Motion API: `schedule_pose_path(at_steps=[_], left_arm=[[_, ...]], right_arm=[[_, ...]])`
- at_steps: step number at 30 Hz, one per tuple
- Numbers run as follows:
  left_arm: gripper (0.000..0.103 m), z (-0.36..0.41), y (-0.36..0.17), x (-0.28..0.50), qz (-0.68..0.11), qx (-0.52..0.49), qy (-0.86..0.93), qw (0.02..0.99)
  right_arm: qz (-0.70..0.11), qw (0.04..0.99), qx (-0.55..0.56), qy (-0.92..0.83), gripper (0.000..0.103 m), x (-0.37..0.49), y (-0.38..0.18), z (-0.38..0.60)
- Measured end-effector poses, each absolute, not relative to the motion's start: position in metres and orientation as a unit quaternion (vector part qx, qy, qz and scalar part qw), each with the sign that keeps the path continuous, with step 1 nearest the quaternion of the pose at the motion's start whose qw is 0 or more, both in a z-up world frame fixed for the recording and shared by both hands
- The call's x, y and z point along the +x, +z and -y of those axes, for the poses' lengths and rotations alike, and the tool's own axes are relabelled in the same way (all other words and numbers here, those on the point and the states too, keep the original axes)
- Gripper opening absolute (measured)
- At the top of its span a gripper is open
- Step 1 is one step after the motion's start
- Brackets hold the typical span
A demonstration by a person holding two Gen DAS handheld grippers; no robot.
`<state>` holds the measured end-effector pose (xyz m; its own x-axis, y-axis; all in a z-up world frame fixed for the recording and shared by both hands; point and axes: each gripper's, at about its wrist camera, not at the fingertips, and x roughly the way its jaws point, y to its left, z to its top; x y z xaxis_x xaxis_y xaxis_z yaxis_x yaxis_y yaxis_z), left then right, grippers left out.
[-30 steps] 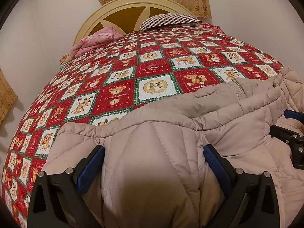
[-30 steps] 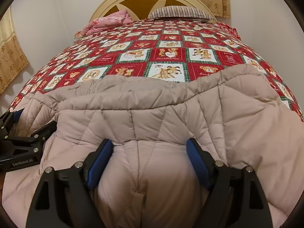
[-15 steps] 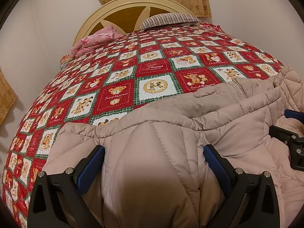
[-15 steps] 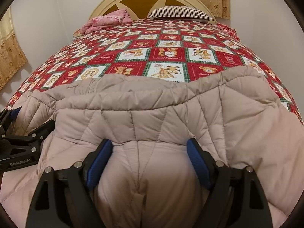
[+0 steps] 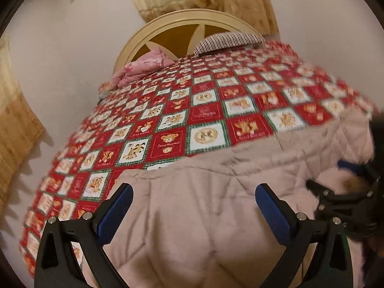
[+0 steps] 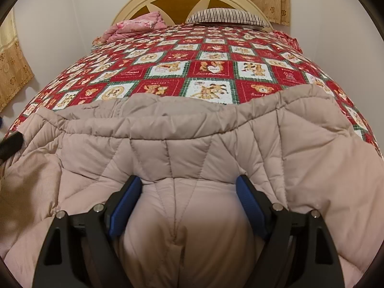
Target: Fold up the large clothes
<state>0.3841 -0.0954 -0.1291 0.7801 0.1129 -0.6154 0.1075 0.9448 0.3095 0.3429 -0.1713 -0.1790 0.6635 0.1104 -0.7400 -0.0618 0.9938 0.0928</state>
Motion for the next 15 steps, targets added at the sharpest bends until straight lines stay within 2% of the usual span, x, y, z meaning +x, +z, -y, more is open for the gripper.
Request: schedule_pose_path(at_steps=[2,4,9,15], left_arm=[[0.102,0.104,-0.155,0.39,-0.346,0.204,0.037,0.915],[0.102,0.102,-0.17,0.393,-0.346,0.201,0.043,0.915],[0.102,0.091,-0.183,0.402,-0.352,0.168,0.039,0.92],[0.102,0.101,-0.187,0.399,-0.348,0.179,0.045,0.919]], right_arm=[[-0.406,0.912,0.031,0.047,0.083,0.342,-0.178,0.173],[-0.405,0.912,0.033,0.047,0.083,0.342,-0.178,0.174],[-0.404,0.913,0.033,0.046,0.083,0.34,-0.178,0.172],[-0.404,0.912,0.035,0.051,0.083,0.339,-0.173,0.171]])
